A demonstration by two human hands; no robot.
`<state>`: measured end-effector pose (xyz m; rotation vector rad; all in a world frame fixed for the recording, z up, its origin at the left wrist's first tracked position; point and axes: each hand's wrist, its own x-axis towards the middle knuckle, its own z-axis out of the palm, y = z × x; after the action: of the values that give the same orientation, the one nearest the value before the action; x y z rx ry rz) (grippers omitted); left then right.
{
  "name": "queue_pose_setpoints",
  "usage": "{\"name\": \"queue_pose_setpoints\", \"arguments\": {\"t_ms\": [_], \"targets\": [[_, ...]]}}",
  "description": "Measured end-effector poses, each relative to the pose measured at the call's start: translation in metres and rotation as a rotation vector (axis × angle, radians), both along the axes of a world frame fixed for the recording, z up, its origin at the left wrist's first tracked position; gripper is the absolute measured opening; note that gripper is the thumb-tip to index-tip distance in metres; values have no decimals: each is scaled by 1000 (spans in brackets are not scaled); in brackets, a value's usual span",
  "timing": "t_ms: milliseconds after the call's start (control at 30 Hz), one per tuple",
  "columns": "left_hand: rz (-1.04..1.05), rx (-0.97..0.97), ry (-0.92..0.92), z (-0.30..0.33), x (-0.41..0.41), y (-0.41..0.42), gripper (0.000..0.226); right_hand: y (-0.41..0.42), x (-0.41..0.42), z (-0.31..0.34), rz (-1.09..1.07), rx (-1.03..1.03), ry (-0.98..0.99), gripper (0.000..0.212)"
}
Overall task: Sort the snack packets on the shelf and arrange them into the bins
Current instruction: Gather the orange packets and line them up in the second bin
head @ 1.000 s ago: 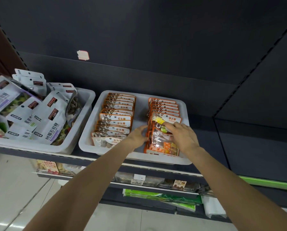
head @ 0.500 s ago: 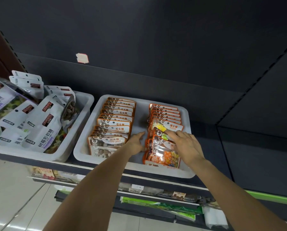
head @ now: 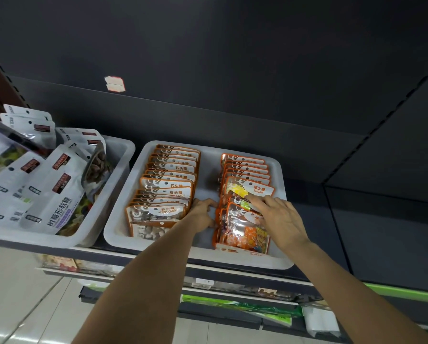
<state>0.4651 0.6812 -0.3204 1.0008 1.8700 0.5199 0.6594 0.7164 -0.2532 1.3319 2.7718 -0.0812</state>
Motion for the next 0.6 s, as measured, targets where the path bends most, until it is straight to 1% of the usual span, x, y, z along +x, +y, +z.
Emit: {"name": "queue_pose_setpoints", "arguments": {"t_ms": [100,267,367,400,433,500,533,600], "targets": [[30,5,-4,-1,-1,3,56,0,-2,-1,-4,-1,3,64],[117,-2,-70,-1,2,5,43,-1,0,-2,-12,1,11,62],[118,-25,-49,-1,2,7,39,-2,-1,-1,-11,3,11,63],[119,-17,-70,-2,1,8,37,-2,-1,-2,-10,4,13,63],[130,-9,-100,-1,1,8,33,-2,-1,-1,-10,5,15,62],[180,7,-153,6,3,6,15,-2,-2,-1,-8,7,15,62],[174,16,-126,5,2,7,17,-2,-2,-1,-8,8,18,62],[191,36,-107,6,4,9,32,-2,-2,-1,-8,13,20,62]]}}
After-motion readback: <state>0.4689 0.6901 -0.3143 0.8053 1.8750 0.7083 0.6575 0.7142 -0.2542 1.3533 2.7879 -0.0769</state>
